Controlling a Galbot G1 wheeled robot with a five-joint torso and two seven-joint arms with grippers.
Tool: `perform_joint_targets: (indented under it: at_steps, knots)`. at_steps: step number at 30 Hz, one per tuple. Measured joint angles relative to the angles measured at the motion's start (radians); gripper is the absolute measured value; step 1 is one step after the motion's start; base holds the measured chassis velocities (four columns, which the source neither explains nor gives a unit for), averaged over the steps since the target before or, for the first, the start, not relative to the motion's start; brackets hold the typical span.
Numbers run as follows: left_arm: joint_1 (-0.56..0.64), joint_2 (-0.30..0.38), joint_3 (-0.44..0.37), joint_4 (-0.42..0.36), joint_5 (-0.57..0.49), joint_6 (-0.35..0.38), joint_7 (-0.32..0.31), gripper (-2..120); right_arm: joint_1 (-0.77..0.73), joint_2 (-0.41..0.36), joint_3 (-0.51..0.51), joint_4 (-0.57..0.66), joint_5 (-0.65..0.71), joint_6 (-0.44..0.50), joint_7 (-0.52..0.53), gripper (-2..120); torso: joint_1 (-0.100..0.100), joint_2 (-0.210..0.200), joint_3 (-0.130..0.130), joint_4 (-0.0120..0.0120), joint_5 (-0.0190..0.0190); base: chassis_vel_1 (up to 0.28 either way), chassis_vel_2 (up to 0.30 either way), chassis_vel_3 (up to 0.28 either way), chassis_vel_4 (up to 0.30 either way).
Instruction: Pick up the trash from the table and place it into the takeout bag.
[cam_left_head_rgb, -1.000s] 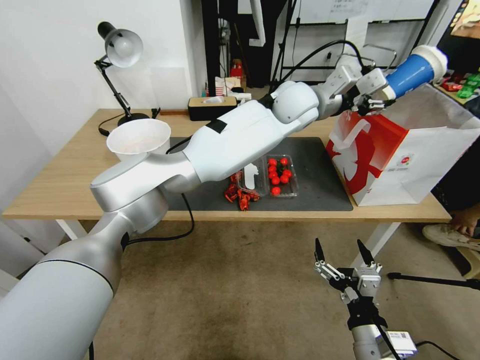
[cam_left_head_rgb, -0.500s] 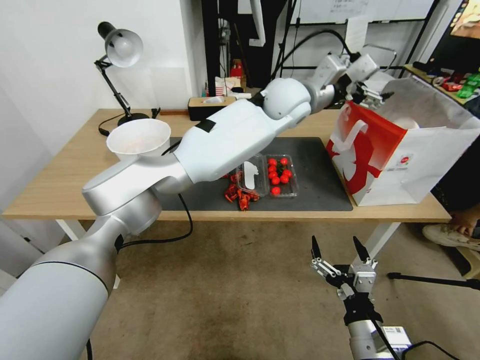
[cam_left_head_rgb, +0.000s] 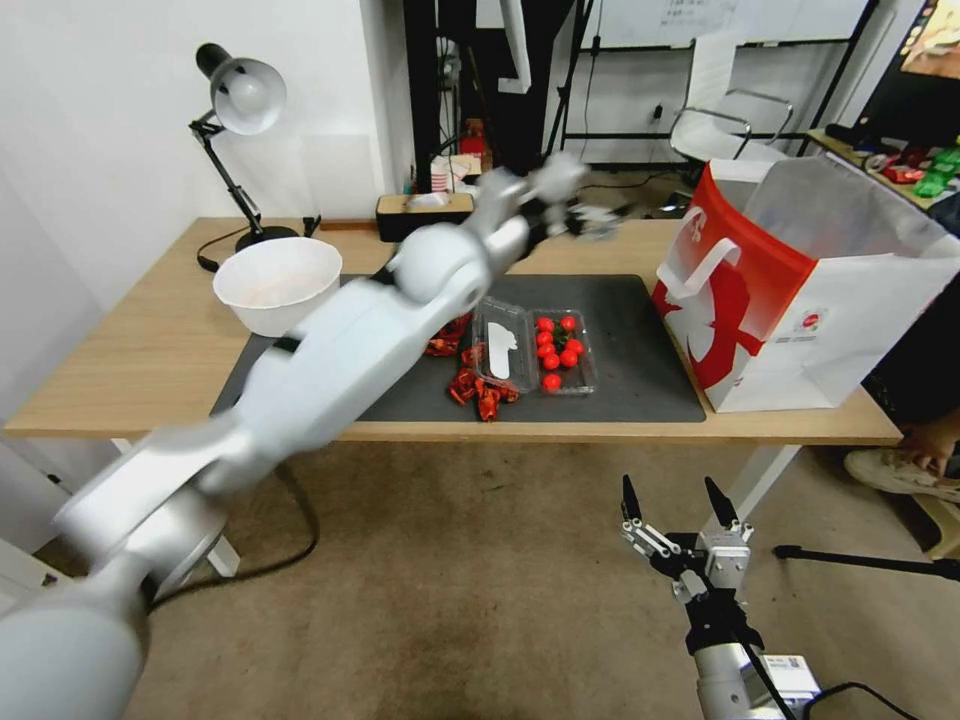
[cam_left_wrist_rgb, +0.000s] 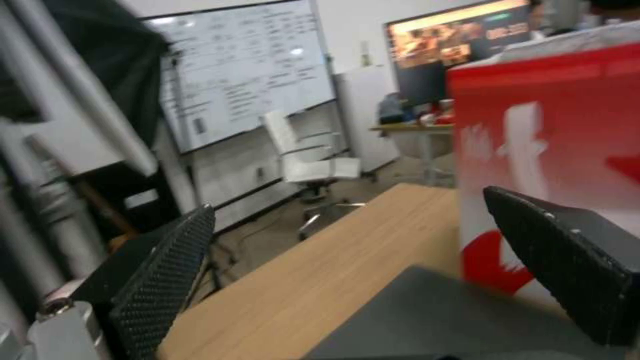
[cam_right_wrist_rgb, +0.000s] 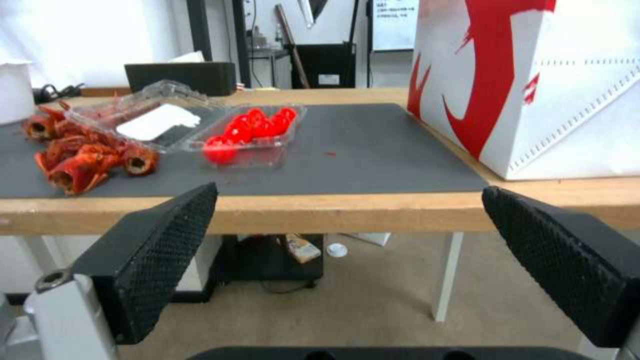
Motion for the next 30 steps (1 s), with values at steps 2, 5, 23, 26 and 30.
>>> perform_joint_targets:
  at_steps: [2, 5, 23, 26, 30]
  knots:
    - [0.069, 0.033, -0.042, -0.055, 0.016, -0.020, -0.019, 100, -0.001, 0.001, -0.001, 0.003, -0.001, 0.000, 0.000, 100, 0.000, 0.000, 0.000, -0.0003, 0.0002, 0.000, 0.000, 0.000, 0.000]
    - [0.209, 0.072, -0.125, -0.149, 0.055, -0.066, -0.056, 100, -0.005, 0.004, -0.002, 0.009, -0.004, 0.000, -0.001, 100, 0.000, 0.000, 0.000, -0.0008, 0.0004, 0.000, 0.000, 0.000, 0.000]
    - [1.093, 0.019, -0.740, -0.508, 0.262, -0.263, -0.069, 100, -0.019, 0.023, -0.016, 0.055, -0.032, -0.004, -0.009, 100, 0.000, 0.000, 0.000, -0.0003, 0.0003, 0.000, 0.000, 0.000, 0.000]
    - [1.174, -0.011, -0.773, -0.509, 0.282, -0.304, -0.069, 100, -0.018, 0.020, -0.017, 0.058, -0.033, -0.006, -0.015, 100, 0.000, 0.000, 0.000, -0.0001, 0.0007, 0.000, 0.000, 0.000, 0.000]
    - [1.219, -0.034, -0.794, -0.495, 0.287, -0.333, -0.067, 100, -0.018, 0.013, -0.016, 0.060, -0.033, -0.006, -0.024, 100, 0.000, 0.000, 0.000, -0.0005, 0.0008, 0.000, 0.000, 0.000, 0.000]
